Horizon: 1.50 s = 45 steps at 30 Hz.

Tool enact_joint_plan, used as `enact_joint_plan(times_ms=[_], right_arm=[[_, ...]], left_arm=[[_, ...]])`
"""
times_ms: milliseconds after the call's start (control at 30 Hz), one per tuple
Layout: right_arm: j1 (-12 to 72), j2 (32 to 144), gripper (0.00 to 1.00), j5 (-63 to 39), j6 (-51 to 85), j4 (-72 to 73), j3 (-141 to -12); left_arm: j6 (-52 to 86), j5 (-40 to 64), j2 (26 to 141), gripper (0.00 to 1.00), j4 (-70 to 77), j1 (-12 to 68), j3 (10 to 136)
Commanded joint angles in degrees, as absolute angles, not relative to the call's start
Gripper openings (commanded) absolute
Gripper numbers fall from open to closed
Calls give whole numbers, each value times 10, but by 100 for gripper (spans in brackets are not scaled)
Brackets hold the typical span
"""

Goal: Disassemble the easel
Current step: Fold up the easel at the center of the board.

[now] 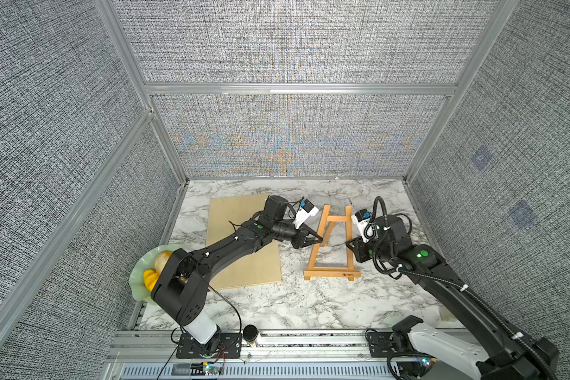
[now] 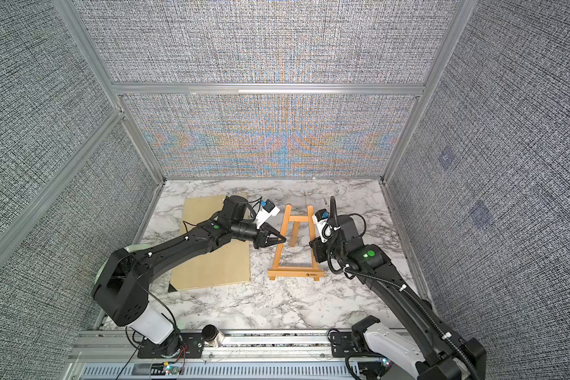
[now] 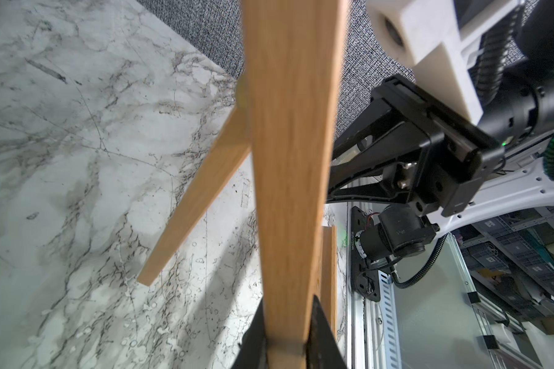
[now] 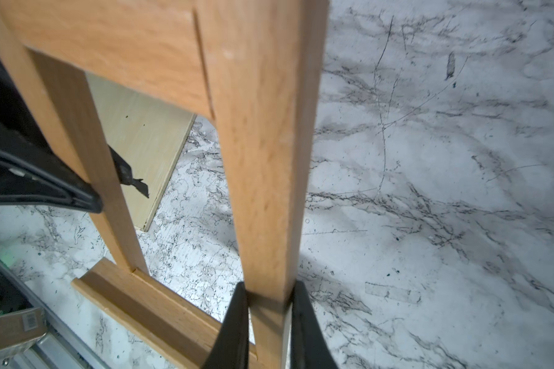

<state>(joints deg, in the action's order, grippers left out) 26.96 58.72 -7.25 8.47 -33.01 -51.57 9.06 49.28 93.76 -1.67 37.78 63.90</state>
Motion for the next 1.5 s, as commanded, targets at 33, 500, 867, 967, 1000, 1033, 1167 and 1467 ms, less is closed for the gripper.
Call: enact_joint_plan(times_ms=[33,500,867,967,1000,1033,1167,1467], right_arm=[[272,624,0,-118,88,-324,-526],[251,784,0,-81,47,-195,-586],[233,852,0,-77,41,-151,-618],[229,872,0,-79,37,-145,-627],[228,879,0,-83,36,-144,-631],[224,889,0,-86,36,-142,-634],[212,927,0,-102,39,-137,-651],[192,1002,0,-126,62,-124,-672]], left_arm=[[83,348,965,8,-62,373,652],[27,308,1051,11,-110,356,738],[17,301,1104,15,-104,325,786],[15,302,1122,15,-108,322,802],[14,302,1128,15,-110,321,806],[13,302,1134,15,-114,319,810],[11,305,1164,18,-129,312,829],[20,309,1214,23,-148,299,863]])
